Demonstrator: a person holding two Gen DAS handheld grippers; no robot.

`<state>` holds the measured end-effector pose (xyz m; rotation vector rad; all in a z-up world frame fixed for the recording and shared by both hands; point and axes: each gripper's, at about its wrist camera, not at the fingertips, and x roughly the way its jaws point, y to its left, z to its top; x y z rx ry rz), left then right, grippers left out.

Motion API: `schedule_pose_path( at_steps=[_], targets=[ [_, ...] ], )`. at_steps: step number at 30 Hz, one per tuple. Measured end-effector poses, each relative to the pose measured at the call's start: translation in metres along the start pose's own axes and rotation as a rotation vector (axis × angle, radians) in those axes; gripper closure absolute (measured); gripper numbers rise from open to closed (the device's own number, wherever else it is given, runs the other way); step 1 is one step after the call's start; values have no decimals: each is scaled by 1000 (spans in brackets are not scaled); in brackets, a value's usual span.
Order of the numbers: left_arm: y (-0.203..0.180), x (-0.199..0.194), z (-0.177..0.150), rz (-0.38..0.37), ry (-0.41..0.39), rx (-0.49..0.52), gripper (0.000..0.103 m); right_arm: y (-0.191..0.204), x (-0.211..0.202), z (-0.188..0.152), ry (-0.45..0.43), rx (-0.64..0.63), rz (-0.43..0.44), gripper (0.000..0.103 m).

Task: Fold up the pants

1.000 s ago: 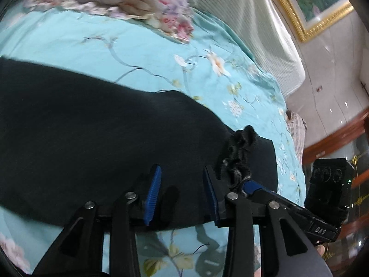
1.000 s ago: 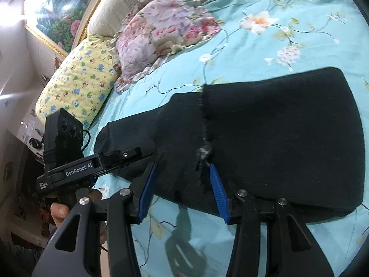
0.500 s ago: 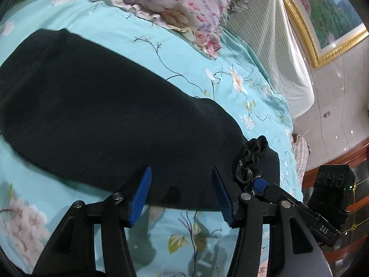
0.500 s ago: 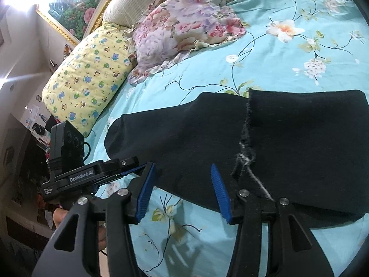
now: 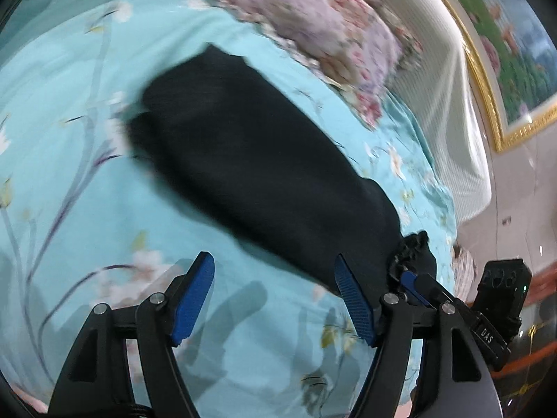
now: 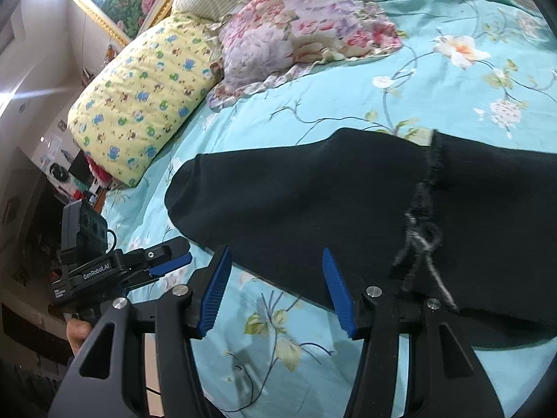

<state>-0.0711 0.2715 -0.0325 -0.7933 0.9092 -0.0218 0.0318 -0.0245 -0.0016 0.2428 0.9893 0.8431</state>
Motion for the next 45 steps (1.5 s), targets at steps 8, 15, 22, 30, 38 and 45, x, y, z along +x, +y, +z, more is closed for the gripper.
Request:
schedule_pose_path(
  at_steps=[8,15,22,30,38,45],
  targets=[
    [36,-2,16,-7,-21,-113,31,24,34,19,74,-108,0,47],
    [45,6,32,7,-50,-196,31,61,75,66,158,-277,30,47],
    [42,16,45,42,-80,-249,23,86,138,119,279,-418,49,47],
    [40,24,54,45,-116,-248,22,113,216,135,494,-580,98,49],
    [42,25,58,74,-160,-233,45,129,242,129,525,-651,102,72],
    [50,24,64,78,-170,-227,70,120,217,137,458,-590,174,84]
  ],
)
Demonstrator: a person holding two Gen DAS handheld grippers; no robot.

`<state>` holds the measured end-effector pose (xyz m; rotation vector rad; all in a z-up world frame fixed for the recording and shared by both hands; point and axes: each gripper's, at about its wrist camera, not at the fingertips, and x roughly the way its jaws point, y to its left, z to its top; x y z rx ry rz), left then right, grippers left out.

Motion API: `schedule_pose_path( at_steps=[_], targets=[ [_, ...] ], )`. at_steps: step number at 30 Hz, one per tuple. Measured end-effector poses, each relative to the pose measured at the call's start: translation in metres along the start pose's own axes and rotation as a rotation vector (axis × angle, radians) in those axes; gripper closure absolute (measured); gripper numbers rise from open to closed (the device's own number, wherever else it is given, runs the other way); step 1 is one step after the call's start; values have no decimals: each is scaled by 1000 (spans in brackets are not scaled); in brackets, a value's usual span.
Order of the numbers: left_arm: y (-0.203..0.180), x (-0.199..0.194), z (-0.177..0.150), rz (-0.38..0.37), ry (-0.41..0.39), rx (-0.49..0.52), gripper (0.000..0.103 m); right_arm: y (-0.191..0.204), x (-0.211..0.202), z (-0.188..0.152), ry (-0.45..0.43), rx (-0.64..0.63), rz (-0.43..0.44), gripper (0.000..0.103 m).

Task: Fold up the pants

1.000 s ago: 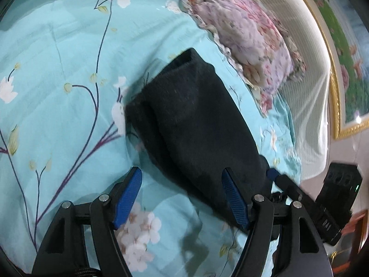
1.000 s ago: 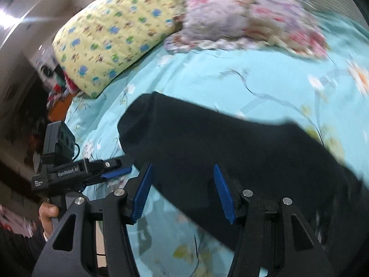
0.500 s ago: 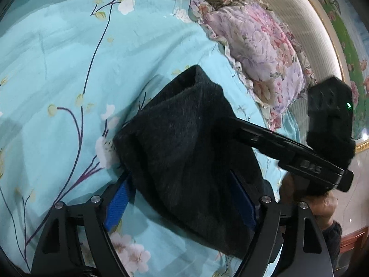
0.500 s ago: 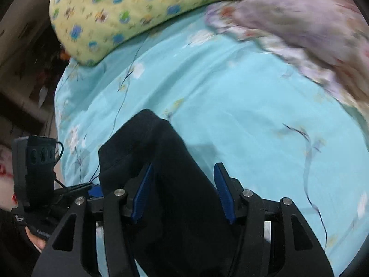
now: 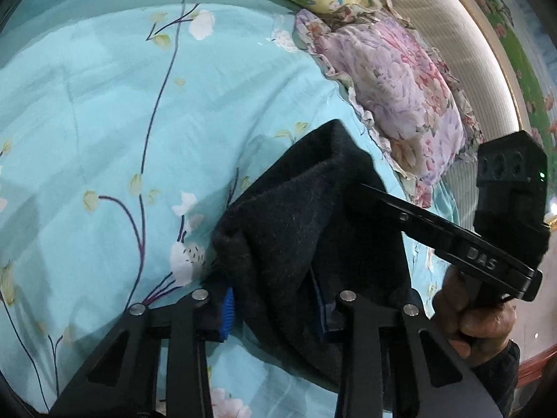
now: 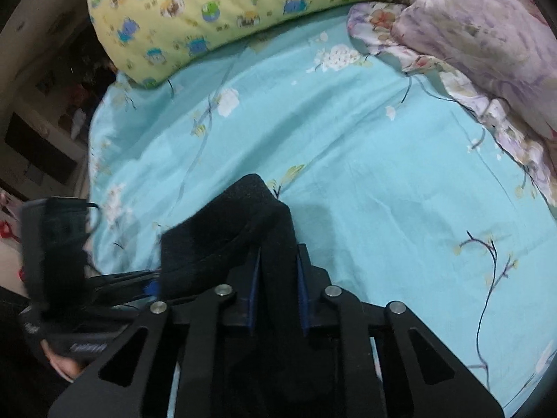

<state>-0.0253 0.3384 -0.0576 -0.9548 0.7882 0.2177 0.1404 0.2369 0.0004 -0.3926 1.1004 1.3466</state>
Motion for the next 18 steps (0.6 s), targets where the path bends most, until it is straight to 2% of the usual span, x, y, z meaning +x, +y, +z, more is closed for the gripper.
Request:
schedule_pose_path(
  at_steps=[5,11,18],
  targets=[
    [-22,-14,-3,-25,-13,50,77,4,-31,-10,-81,28,12,85],
    [-67,-37,-9,-81,-35,153,78,-1,-81,-33,-205,76,39,85],
    [-130,-50,-33,-182,-16,286,79,-20,-145,-79,-360,154,39,85]
  ],
)
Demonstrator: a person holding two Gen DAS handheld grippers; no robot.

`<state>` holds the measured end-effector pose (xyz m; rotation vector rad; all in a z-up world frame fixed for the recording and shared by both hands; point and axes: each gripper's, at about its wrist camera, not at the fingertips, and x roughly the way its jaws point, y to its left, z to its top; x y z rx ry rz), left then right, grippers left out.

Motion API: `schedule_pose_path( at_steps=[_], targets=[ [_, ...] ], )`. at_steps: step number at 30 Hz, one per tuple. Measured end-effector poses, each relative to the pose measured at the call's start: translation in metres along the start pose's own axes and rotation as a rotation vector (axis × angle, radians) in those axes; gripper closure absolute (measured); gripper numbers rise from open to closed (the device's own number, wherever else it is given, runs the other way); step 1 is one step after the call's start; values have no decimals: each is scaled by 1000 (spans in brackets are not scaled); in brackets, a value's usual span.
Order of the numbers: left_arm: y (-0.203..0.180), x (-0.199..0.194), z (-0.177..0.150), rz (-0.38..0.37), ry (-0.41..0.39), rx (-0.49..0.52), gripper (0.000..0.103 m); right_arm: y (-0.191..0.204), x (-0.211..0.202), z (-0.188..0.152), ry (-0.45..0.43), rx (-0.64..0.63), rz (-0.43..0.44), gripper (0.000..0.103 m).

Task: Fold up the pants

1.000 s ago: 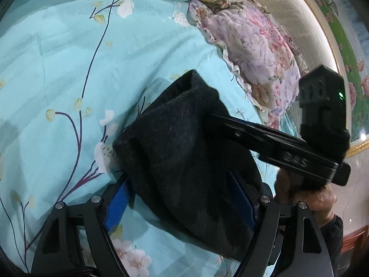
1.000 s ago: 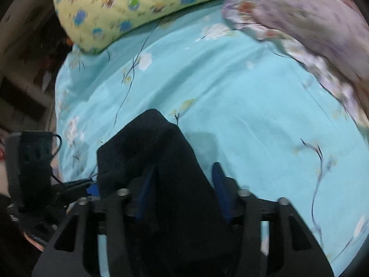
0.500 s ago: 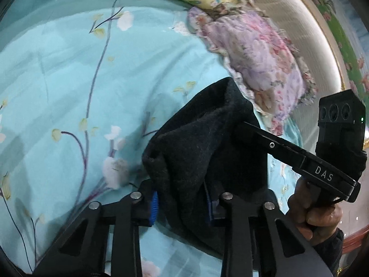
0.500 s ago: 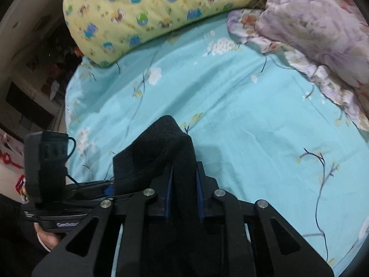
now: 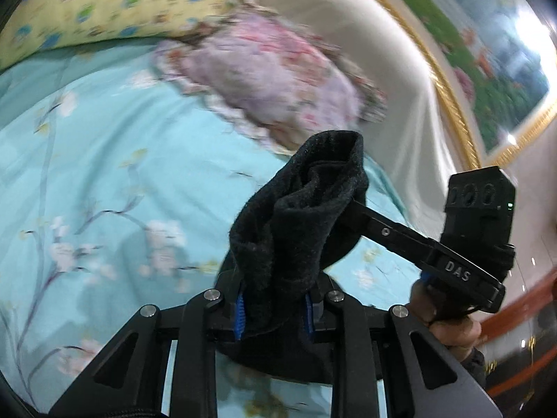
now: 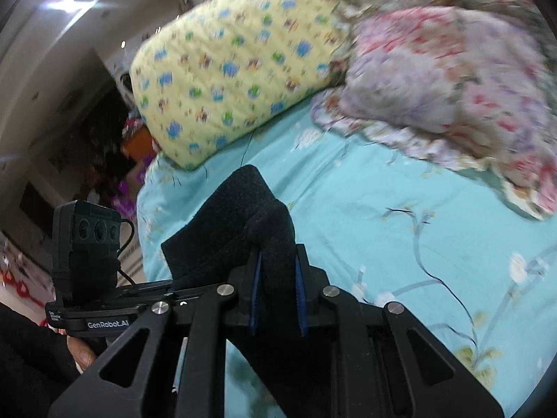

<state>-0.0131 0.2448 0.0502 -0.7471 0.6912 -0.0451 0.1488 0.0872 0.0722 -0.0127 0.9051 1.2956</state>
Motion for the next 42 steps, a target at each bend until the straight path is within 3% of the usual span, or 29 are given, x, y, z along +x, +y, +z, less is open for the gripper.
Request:
schedule_pose_path(
  at_steps=[8,22,36,42],
  targets=[
    [-78,19,-26,-75,66,159,79,-36,-76,-41,-134,104,-28,85],
    [-177,74,-91,-99,198,361,79,-91,-158,-117,-275,274,-82,85],
    [-207,123,-137,-44,274,478,79,-129,-181,-170,-314,384,-99,85],
    [-217,139,-153,-19,282,538,71,-148,-183,-188,-310,451,-99,84]
  ],
)
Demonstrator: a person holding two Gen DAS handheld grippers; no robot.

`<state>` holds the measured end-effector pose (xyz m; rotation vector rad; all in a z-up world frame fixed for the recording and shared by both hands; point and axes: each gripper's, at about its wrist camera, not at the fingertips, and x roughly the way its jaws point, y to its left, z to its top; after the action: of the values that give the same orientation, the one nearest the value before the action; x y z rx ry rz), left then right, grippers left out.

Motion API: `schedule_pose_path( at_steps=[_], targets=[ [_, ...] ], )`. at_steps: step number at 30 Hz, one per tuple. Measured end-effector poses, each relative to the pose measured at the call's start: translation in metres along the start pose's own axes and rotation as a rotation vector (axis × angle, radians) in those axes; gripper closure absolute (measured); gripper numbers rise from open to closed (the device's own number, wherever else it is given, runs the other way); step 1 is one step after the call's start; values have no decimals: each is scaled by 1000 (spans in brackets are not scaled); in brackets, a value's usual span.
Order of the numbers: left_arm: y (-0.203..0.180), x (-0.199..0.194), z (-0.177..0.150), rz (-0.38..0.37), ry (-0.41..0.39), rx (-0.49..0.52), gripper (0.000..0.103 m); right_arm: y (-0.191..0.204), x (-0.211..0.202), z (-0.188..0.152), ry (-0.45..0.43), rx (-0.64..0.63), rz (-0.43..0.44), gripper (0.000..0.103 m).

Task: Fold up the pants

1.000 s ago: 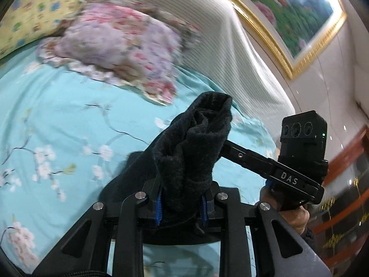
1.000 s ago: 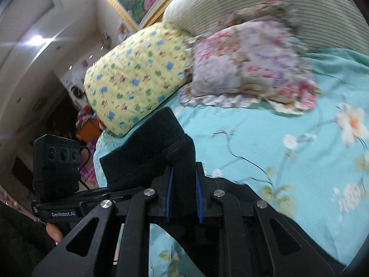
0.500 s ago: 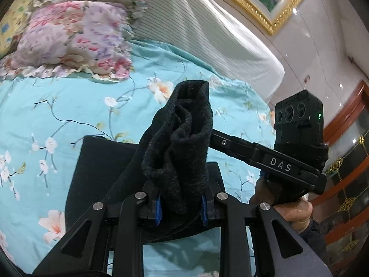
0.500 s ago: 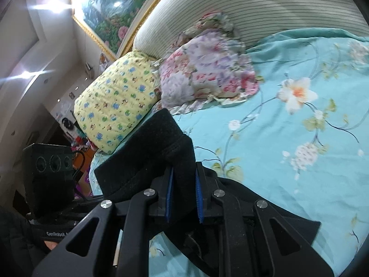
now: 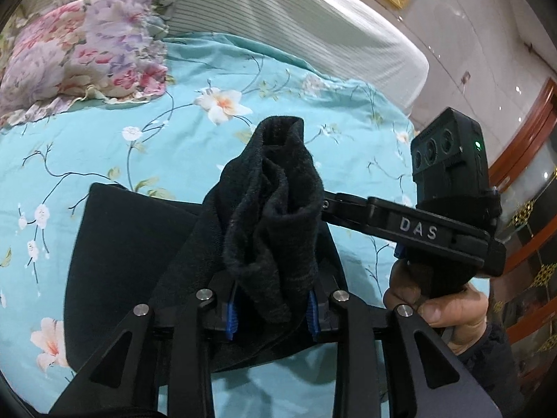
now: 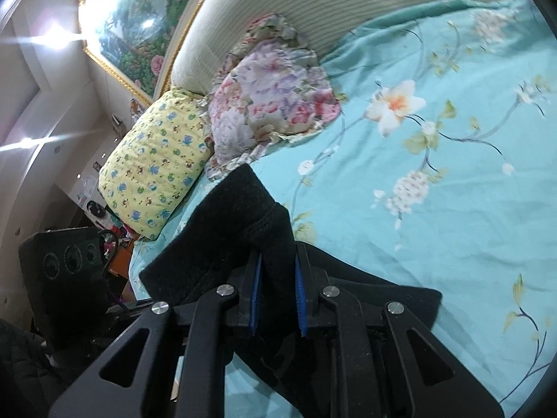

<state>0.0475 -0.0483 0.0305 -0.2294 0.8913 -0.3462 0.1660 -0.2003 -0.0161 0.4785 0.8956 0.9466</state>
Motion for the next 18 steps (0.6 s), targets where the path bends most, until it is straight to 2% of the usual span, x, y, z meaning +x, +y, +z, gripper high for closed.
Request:
schedule_pose_path(
  at_steps=[3,6,8,9,11,13,18],
  targets=[
    [-6,9,-2,3,11,25,69,-12,-2,-3,5,43,-12,78],
    [-10,12,-3,-2,5,40,62,-18,-8,-8,-2,61,-50,77],
    [-13,14,-4,-5,1,58,50,-20,-16,-11,-23,65,-93,76],
    [-14,15,-5,-15,4,63,48,-20,-19,-11,-35,65,-111,76],
    [-17,17,-7,-32,14,76,43,-22,-31,-14,-71,85,-144,69],
    [-21,18,-10,-43,18,95,40,-24,-44,-17,-105,115,-162,66],
    [-22,11,-14,-99,21,89,33,-25,-72,-32,-168,175,-192,45]
  ],
)
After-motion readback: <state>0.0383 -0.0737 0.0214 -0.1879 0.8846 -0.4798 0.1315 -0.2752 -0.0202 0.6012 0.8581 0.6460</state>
